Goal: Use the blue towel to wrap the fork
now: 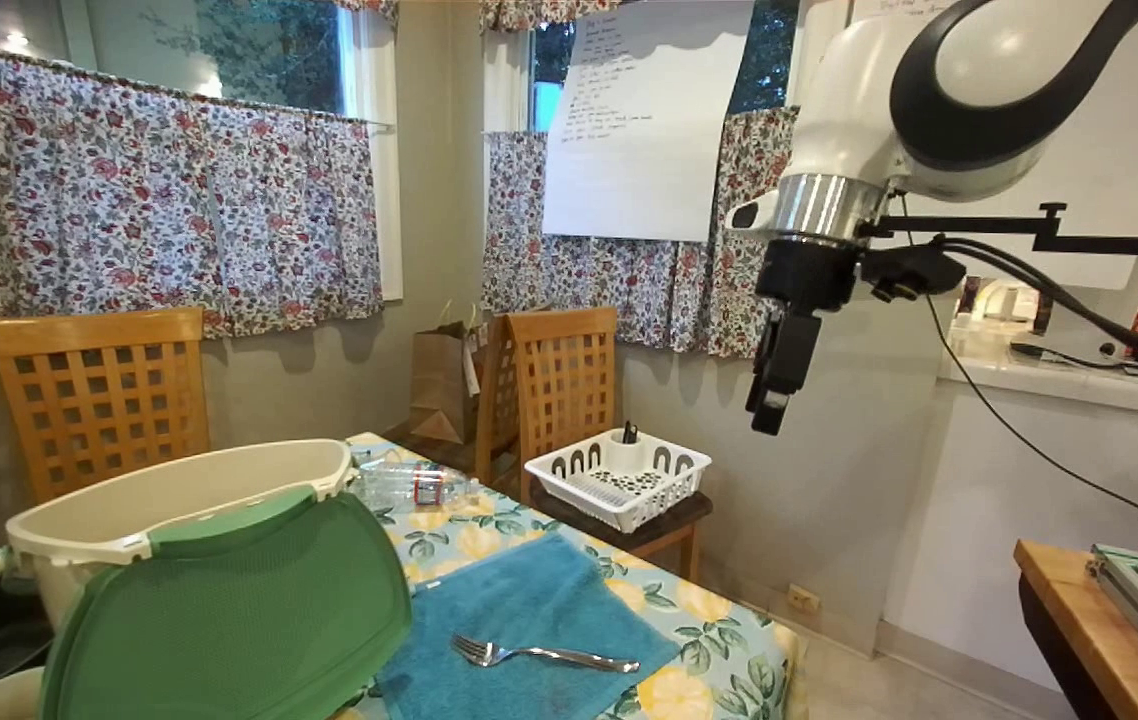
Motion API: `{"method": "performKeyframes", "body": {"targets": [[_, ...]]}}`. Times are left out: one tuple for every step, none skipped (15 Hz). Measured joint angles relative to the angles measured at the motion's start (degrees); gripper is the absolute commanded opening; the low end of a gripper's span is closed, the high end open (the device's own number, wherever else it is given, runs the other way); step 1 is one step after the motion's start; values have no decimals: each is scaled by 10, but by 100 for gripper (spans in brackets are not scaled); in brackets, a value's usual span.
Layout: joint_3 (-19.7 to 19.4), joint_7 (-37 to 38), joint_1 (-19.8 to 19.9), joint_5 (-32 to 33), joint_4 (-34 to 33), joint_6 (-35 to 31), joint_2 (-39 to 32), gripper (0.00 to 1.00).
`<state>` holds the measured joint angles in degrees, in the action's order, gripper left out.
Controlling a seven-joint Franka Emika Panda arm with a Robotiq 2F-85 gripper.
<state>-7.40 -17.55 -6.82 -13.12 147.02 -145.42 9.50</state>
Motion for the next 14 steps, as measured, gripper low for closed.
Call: {"method": "performKeyframes", "body": {"targets": [[6, 0, 2, 3, -10, -10, -20, 100], [12, 0, 5, 6, -20, -19, -39, 100], [16, -3, 8, 8, -30, -30, -57, 100], [20, -10, 11, 8, -40, -39, -74, 100], [23, -23, 15, 8, -50, -49, -91, 100], [26, -37, 19, 7, -60, -58, -109, 100], [29, -51, 26, 7, -70, -66, -127, 100], [33, -67, 33, 5, -81, -74, -145, 100], [40, -84, 43, 1, -92, -81, -164, 100], [48, -100, 54, -2, -104, -87, -182, 100], [57, -112, 65, -3, -117, -92, -201, 100], [68, -123, 76, -3, -130, -96, -219, 100], [79, -131, 87, -3, -143, -98, -237, 100], [90, -139, 97, -3, -157, -100, -254, 100]]}}
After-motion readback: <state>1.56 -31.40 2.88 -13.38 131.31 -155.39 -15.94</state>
